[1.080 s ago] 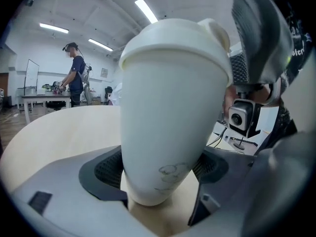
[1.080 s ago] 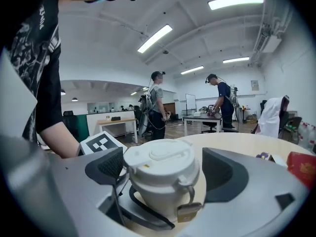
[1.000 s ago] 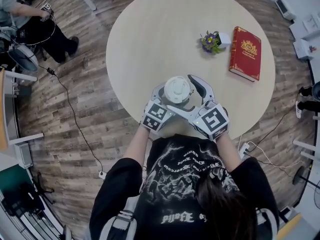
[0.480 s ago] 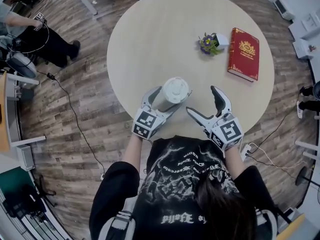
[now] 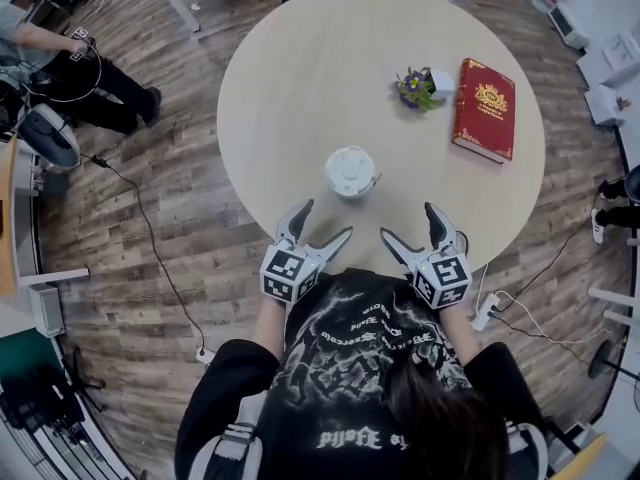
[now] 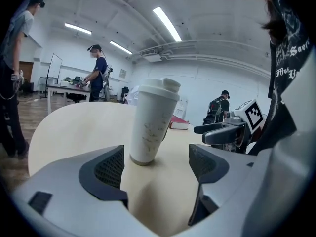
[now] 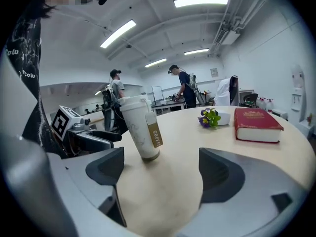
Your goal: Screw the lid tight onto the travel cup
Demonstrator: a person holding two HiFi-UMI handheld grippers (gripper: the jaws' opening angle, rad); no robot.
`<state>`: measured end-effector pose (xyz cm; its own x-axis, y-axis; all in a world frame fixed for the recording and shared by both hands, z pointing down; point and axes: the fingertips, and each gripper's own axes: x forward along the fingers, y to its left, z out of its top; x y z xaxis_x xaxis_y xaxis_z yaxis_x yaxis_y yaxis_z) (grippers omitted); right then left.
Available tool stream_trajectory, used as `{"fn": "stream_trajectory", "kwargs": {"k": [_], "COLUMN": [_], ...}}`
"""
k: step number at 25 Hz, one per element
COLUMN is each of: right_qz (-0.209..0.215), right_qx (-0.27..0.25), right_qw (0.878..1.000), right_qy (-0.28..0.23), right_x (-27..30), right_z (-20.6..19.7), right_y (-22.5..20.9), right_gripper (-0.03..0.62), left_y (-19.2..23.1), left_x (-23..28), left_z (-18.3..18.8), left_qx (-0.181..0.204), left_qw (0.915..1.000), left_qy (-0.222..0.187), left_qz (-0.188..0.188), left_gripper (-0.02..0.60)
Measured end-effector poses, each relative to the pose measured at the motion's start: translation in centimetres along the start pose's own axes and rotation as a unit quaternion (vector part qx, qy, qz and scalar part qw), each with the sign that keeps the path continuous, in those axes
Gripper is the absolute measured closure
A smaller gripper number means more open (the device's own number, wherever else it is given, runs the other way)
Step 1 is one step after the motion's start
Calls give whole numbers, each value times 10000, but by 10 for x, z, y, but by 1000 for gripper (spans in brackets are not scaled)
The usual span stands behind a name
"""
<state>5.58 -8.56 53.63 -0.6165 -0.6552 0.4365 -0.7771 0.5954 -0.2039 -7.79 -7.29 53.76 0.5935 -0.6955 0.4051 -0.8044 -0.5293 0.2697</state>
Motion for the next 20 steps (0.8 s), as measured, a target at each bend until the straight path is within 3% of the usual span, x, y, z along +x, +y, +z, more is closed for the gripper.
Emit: {"fn": "stream_trajectory", "kwargs": {"k": [8, 10, 13, 15, 18, 20], "right_qz": [12, 4, -28, 32, 64, 24], "right_qx": [-120, -184, -189, -182, -246, -219], "right_qw": [9999, 9997, 9997, 9997, 9995, 9996], "right_qy": [-108, -147, -182, -174, -171, -188], "right_x": [-8, -11, -13, -14, -15, -16], "right_z": [2, 3, 4, 3, 3, 3], "right_y": [10, 13, 16, 20, 25, 25], "right_gripper": [126, 191, 399, 445, 492, 537], "left_y": [-11, -10, -10, -14, -18, -23], "left_x": [-9, -13, -15, -16, -22, -21], "left_z": [4, 9, 8, 8, 11, 9], "left_qx": [-27, 31, 418, 420, 97, 145], "left_qw": [9997, 9994, 9978, 9977, 9978, 9982], "left_qy": [-253, -331, -387, -435, -581, -524], "left_qz": [-12, 127, 328, 296, 294, 246], "left_gripper": [169, 170, 180, 223, 367, 407]}}
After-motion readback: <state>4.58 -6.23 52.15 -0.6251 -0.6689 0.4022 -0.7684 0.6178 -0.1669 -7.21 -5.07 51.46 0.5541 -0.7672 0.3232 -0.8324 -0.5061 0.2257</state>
